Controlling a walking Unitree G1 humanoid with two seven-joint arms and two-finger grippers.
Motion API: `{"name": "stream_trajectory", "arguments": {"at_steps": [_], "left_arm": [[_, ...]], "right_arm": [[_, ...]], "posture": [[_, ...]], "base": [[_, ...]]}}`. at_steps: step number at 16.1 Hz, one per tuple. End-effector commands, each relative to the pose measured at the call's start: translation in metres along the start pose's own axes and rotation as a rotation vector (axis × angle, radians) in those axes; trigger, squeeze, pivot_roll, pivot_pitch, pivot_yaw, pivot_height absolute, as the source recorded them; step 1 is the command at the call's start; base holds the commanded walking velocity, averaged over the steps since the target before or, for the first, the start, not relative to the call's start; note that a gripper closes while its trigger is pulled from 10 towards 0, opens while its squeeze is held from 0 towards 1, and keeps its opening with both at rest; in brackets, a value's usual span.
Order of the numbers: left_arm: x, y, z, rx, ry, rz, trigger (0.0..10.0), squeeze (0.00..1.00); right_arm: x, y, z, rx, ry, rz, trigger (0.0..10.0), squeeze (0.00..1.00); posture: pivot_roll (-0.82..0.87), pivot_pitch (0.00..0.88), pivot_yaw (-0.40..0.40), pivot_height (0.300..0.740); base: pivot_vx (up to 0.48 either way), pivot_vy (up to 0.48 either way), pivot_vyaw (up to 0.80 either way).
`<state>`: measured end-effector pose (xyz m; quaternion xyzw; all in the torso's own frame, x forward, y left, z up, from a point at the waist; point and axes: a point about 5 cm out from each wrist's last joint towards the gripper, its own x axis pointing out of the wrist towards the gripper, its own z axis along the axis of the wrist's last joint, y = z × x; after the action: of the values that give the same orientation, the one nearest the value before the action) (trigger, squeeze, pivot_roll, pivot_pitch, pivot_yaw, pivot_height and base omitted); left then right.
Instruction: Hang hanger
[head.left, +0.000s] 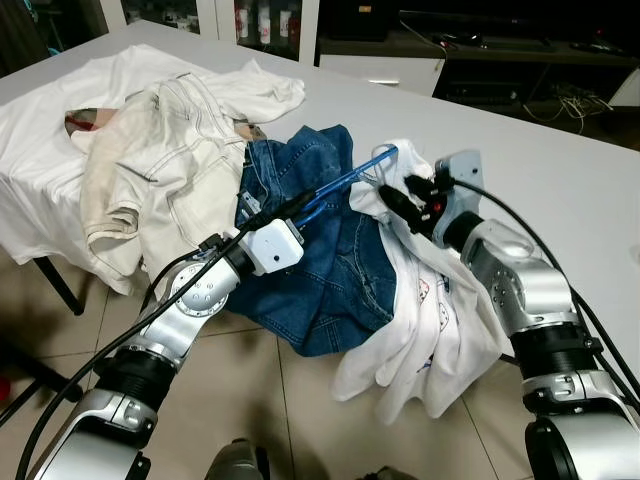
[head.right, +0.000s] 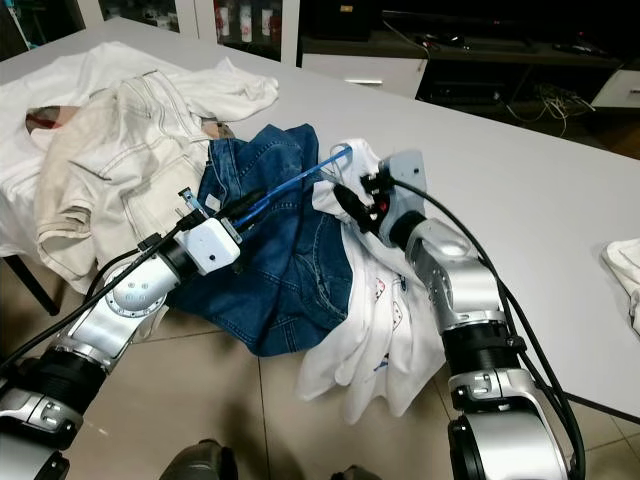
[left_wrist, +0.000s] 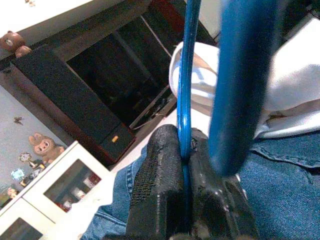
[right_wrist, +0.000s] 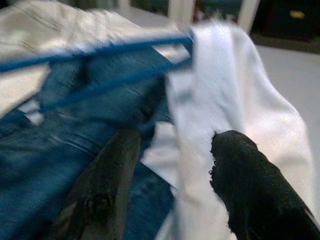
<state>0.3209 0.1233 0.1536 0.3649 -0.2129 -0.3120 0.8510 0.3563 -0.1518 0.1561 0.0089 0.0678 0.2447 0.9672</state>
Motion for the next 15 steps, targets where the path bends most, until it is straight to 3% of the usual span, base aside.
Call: {"name": "stream_trajectory", "arguments": {"at_steps": [1, 6, 10, 15], "left_arm": [[0.002, 0.0, 0.003, 0.009, -0.015, -0.004, 10.0, 0.0], [0.001, 0.0, 0.003, 0.008, -0.015, -0.005, 10.0, 0.0], [0.003, -0.002, 0.005, 0.002, -0.022, -0.006, 10.0, 0.0], [0.003, -0.006, 0.009, -0.015, -0.05, -0.023, 10.0, 0.0]], "right_arm": [[0.0, -0.007, 0.008, -0.019, -0.015, -0.047, 10.0, 0.0], [-0.002, -0.02, 0.017, -0.104, -0.045, -0.166, 10.0, 0.0], [0.004, 0.001, 0.01, -0.075, -0.034, -0.049, 10.0, 0.0], [0.011, -0.002, 0.006, -0.074, -0.025, -0.09, 10.0, 0.0]], "posture": [[0.12, 0.0, -0.074, 0.71], [0.12, 0.0, -0.073, 0.71], [0.11, 0.0, -0.077, 0.71], [0.11, 0.0, -0.077, 0.71]], "base": [[0.0, 0.0, 0.0], [0.0, 0.0, 0.0], [0.0, 0.0, 0.0], [0.0, 0.0, 0.0]]}}
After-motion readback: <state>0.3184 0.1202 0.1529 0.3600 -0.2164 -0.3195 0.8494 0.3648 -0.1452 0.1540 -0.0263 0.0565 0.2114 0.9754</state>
